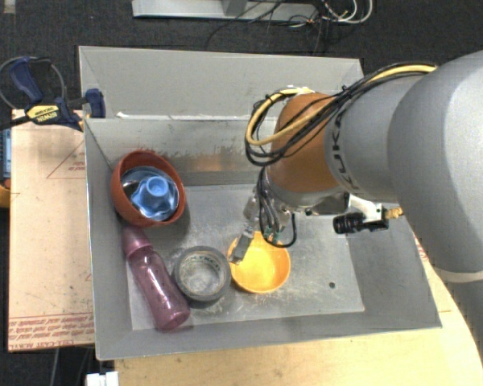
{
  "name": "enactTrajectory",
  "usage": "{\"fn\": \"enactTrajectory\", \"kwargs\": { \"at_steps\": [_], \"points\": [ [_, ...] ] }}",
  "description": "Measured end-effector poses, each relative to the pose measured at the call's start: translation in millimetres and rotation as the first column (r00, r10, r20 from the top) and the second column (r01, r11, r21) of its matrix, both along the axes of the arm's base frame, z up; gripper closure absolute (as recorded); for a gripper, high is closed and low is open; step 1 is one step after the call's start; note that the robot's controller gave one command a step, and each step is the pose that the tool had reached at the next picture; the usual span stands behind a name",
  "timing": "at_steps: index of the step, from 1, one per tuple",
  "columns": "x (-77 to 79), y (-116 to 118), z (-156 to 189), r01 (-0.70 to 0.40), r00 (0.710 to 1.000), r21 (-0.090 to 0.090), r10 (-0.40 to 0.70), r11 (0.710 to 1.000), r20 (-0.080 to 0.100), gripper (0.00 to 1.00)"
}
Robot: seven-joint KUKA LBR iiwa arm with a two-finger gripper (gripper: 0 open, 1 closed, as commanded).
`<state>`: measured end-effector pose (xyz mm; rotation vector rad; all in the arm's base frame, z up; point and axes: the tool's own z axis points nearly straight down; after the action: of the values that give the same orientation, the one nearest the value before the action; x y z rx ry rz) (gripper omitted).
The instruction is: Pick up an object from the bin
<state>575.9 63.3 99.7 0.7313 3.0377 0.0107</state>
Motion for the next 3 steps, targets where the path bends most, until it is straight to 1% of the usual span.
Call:
{"fn": "enactTrajectory", "kwargs": {
  "at_steps": [1,2,3],
  "points": [
    [-40.5,-26.0,-30.3,-0.273,0.962,0.001,0.273,0.962,-0.018,0.0],
    [-38.8,-25.2,-28.9,-0.273,0.962,0.0,0.273,0.962,-0.014,1.0],
    [-38.8,-25.2,-28.8,-0.273,0.962,0.0,0.273,0.962,-0.014,1.0]
  ]
}}
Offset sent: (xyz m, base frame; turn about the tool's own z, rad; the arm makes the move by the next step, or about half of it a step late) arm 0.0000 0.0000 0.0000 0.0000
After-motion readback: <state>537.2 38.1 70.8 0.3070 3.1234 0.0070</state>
